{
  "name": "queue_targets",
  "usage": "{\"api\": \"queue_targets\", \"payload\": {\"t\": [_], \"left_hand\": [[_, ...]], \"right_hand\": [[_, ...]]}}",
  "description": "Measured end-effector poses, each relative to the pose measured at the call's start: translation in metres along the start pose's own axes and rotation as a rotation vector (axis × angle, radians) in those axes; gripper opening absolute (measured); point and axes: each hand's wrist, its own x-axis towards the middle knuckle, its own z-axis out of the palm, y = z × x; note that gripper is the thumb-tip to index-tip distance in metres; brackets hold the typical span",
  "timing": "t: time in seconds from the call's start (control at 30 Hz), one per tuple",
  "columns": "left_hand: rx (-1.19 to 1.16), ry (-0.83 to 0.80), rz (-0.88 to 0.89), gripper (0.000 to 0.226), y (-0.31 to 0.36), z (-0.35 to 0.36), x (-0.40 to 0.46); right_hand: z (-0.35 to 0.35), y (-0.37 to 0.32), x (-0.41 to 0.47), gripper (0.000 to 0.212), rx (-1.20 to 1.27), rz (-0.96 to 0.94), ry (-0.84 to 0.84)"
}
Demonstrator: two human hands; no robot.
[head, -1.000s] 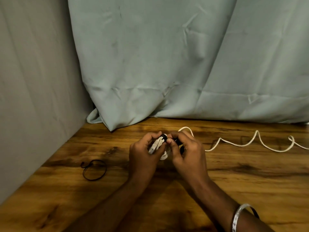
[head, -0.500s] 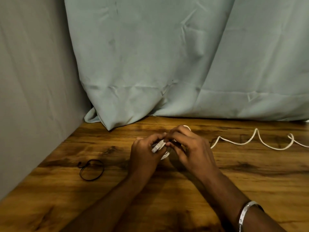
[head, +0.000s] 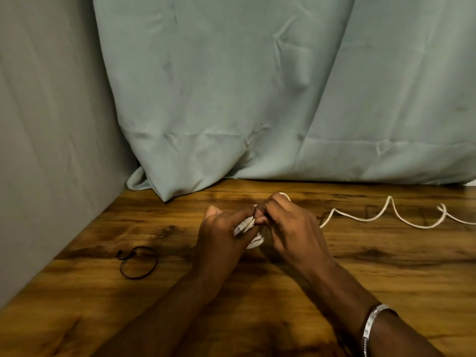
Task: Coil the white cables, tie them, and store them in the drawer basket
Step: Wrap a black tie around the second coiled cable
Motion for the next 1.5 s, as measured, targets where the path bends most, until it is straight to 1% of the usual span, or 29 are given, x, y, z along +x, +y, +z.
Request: {"api": "queue_targets", "payload": {"t": [0.07,0.13,0.2,0.27,0.33,0.37,0.43,0.5,0.57,0.7,0.77,0.83,0.9,0.97,1.03,1.1,1.17,1.3,1.37,1.5], "left_hand": [[-0.025,0.018,0.028,0.026,0.001,-0.002,0.0],[-0.066,0.018,-0.007,0.025,0.001,-0.003,0.0],[-0.1,-0.032,-0.062,0.028,-0.004,-0.004,-0.001],[-0.218,-0.087,-0.134,0.028,-0.008,-0.001,0.0],[-0.378,-0.087,-0.254,0.03,-0.01,0.0,0.002],[-0.452,-0.069,-0.314,0.03,-0.009,0.0,0.004],[-0.57,-0.03,-0.409,0.028,-0.006,-0.002,0.007],[-0.623,0.003,-0.468,0.028,-0.003,-0.004,0.01],[-0.652,0.002,-0.513,0.029,-0.001,-0.006,0.01],[-0.724,-0.012,-0.607,0.033,-0.002,-0.007,0.011],[-0.751,-0.006,-0.643,0.035,-0.004,-0.009,0.011],[-0.737,-0.028,-0.643,0.033,-0.003,-0.01,0.009],[-0.7,-0.082,-0.622,0.028,0.003,-0.011,0.004],[-0.682,-0.13,-0.607,0.024,0.014,-0.012,-0.002],[-0.681,-0.175,-0.588,0.02,0.031,-0.01,-0.008],[-0.682,-0.215,-0.568,0.018,0.049,-0.009,-0.015],[-0.697,-0.245,-0.565,0.017,0.073,-0.002,-0.02],[-0.782,-0.309,-0.57,0.019,0.138,0.026,-0.034],[-0.857,-0.369,-0.567,0.018,0.177,0.046,-0.042],[-0.962,-0.508,-0.489,0.019,0.259,0.08,-0.066]], "right_hand": [[-0.002,-0.003,0.0,0.013,-0.035,-0.039,0.026],[-0.004,-0.005,0.0,0.012,-0.047,-0.042,0.032],[-0.001,-0.007,0.0,0.007,-0.007,0.01,0.028],[0.005,-0.006,0.002,0.007,0.126,0.132,0.034],[0.008,-0.005,0.005,0.01,0.328,0.321,0.068],[0.008,-0.004,0.006,0.016,0.436,0.423,0.073],[0.005,-0.002,0.004,0.032,0.653,0.586,-0.01],[0.002,-0.001,-0.002,0.035,0.797,0.639,-0.142],[0.003,-0.003,-0.006,0.032,0.854,0.647,-0.179],[0.003,-0.009,-0.003,0.027,0.847,0.688,-0.047],[-0.002,-0.011,-0.002,0.025,0.88,0.771,0.077],[-0.011,-0.015,-0.006,0.021,0.948,0.846,0.202],[-0.022,-0.019,-0.013,0.015,0.948,0.864,0.285],[-0.032,-0.019,-0.022,0.014,0.915,0.868,0.333],[-0.046,-0.019,-0.033,0.011,0.874,0.889,0.359],[-0.063,-0.019,-0.046,0.006,0.829,0.9,0.35],[-0.088,-0.018,-0.062,0.007,0.772,0.919,0.351],[-0.159,-0.015,-0.099,0.01,0.621,0.947,0.417],[-0.204,-0.018,-0.12,0.005,0.518,0.978,0.444],[-0.293,-0.032,-0.173,0.012,0.278,1.066,0.441]]}}
